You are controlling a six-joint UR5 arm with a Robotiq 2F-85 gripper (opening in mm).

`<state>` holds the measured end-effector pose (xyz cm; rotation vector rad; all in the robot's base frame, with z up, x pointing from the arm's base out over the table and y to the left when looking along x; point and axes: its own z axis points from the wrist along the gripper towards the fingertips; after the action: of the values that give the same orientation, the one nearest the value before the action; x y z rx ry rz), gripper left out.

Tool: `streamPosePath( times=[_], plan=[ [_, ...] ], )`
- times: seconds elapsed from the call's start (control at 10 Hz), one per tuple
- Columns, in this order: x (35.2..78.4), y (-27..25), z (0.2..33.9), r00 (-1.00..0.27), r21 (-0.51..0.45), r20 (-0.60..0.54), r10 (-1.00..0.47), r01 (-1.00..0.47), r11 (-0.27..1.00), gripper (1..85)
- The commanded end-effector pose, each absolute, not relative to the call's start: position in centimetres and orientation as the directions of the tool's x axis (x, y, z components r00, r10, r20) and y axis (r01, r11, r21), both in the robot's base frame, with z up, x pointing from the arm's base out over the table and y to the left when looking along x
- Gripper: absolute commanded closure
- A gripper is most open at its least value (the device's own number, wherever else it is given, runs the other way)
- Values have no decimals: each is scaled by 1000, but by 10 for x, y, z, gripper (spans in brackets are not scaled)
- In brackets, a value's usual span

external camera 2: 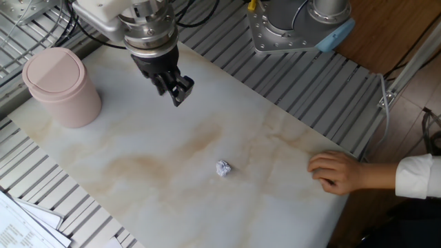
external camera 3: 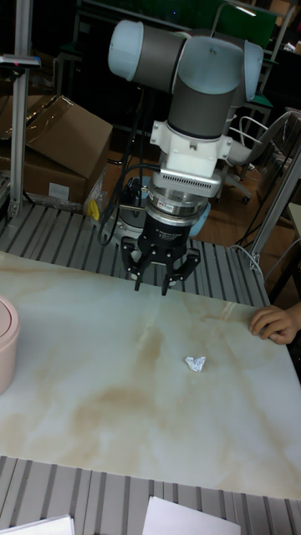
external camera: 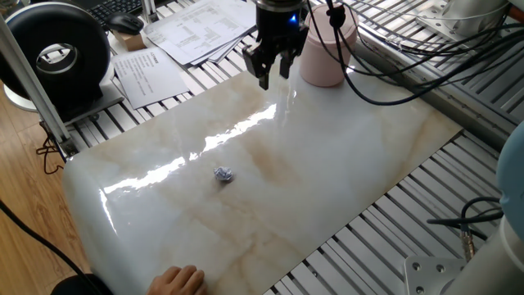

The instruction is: Put the garbage in the trash can

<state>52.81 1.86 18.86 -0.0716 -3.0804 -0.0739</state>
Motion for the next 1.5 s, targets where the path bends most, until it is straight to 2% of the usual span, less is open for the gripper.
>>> streamPosePath(
  times=[0.0,0.7,0.9,1.0,1.1,1.2,1.3,1.4],
  plan=[
    [523,26,190,-995,65,79,59,64,996,847],
    [524,23,188,-997,70,66,41,46,996,847],
    [533,22,188,-999,69,24,-22,-20,997,847],
    [550,28,188,-996,87,-45,-72,-76,993,847],
    [550,45,190,-995,154,-51,-81,-88,984,847],
    [543,40,188,-989,127,-32,-142,-145,981,777],
    [540,48,182,-984,121,-56,-166,-172,978,627],
    [539,68,177,-983,146,-93,-158,-170,975,547]
  ],
)
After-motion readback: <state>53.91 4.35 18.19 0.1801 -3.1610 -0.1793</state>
